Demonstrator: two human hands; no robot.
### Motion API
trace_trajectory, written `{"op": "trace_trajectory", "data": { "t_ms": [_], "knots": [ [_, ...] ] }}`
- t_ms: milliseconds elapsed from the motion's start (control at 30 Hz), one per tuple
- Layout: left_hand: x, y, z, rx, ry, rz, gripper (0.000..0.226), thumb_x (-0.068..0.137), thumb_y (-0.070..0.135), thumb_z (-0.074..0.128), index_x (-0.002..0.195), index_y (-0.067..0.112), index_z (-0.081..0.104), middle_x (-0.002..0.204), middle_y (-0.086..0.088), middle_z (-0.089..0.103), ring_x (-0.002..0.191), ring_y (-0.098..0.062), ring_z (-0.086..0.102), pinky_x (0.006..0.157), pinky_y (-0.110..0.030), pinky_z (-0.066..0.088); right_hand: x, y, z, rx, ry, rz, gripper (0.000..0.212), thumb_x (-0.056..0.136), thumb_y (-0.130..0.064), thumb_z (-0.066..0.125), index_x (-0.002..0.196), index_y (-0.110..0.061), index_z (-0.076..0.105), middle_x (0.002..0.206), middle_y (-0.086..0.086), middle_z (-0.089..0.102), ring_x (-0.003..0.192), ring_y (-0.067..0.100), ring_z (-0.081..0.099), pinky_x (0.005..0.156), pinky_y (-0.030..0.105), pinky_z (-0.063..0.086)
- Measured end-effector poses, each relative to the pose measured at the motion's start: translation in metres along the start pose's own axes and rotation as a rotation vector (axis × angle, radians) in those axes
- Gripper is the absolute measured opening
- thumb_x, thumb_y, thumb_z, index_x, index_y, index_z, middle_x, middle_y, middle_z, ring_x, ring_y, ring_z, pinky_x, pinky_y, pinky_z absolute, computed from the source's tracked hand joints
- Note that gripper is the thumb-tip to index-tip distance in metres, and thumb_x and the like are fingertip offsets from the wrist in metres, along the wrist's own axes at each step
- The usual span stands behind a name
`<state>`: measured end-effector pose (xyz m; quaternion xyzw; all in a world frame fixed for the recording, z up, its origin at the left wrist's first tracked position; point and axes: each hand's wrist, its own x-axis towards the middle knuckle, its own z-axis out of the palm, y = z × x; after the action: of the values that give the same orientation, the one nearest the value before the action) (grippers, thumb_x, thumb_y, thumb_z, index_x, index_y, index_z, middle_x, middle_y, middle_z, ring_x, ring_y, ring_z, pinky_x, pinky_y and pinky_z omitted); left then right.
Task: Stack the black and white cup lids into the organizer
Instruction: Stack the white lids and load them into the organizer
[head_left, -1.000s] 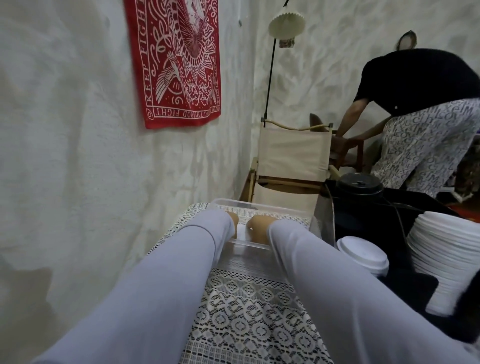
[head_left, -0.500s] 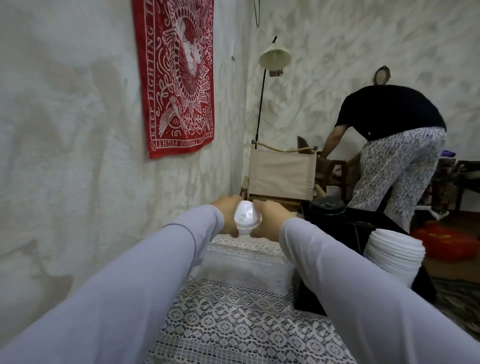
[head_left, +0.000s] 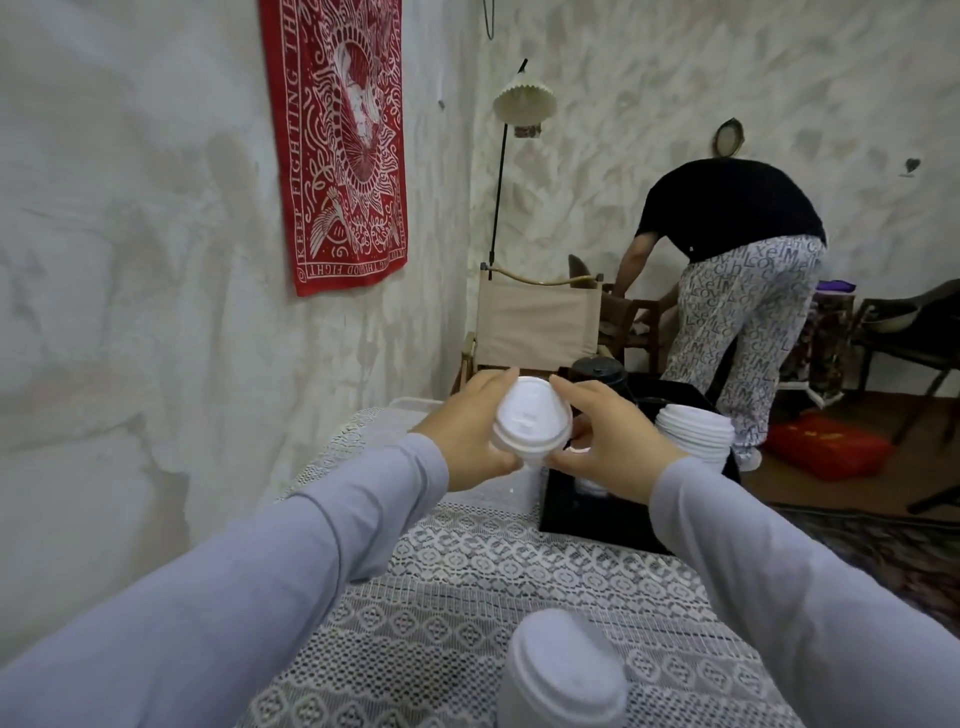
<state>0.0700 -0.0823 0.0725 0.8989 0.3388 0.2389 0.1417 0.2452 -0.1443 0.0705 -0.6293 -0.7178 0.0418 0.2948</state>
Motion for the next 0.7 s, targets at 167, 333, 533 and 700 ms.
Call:
{"op": "trace_trajectory", "data": {
  "t_ms": [167,333,533,700],
  "knots": [
    [-0.040,0.026,0.013,-0.269,0.068,0.024,0.081,0.072,0.017,0.075,0.141,0.025,0.033,0.138,0.005,0.040,0.123,-0.012,0.041,0.099,-0.025,0.040,-0.058,-0.009,-0.010,0.185,0.070,-0.027,0.076,0.076,-0.016,0.077,0.138,-0.034,0.037,0.124,-0.008,0.047,0.093,0.013,0.057,0.080,0.025,0.052],
    [-0.079,0.045,0.031,-0.513,0.137,0.030,0.062,0.070,0.008,0.078,0.100,0.050,0.042,0.101,0.032,0.050,0.089,0.015,0.049,0.072,-0.015,0.048,-0.103,-0.012,0.002,0.417,0.122,0.036,0.079,0.072,-0.010,0.079,0.134,-0.033,0.037,0.125,-0.009,0.051,0.087,0.007,0.060,0.079,0.023,0.054],
    [-0.107,0.046,0.065,-0.742,0.203,-0.073,0.088,0.050,0.048,0.079,0.131,0.032,0.047,0.125,0.015,0.056,0.112,-0.006,0.054,0.084,-0.031,0.053,-0.138,-0.019,0.025,0.657,0.238,0.062,0.072,0.069,-0.021,0.079,0.127,-0.040,0.042,0.125,-0.011,0.057,0.108,0.000,0.058,0.085,0.022,0.052],
    [-0.125,0.045,0.083,-0.876,0.260,-0.105,0.073,0.050,0.045,0.080,0.114,0.054,0.046,0.118,0.028,0.059,0.115,0.001,0.053,0.092,-0.031,0.051,-0.154,-0.018,0.046,0.751,0.278,0.107,0.072,0.066,-0.036,0.080,0.131,-0.033,0.049,0.127,-0.014,0.058,0.118,-0.001,0.052,0.091,0.023,0.050]
  ]
}}
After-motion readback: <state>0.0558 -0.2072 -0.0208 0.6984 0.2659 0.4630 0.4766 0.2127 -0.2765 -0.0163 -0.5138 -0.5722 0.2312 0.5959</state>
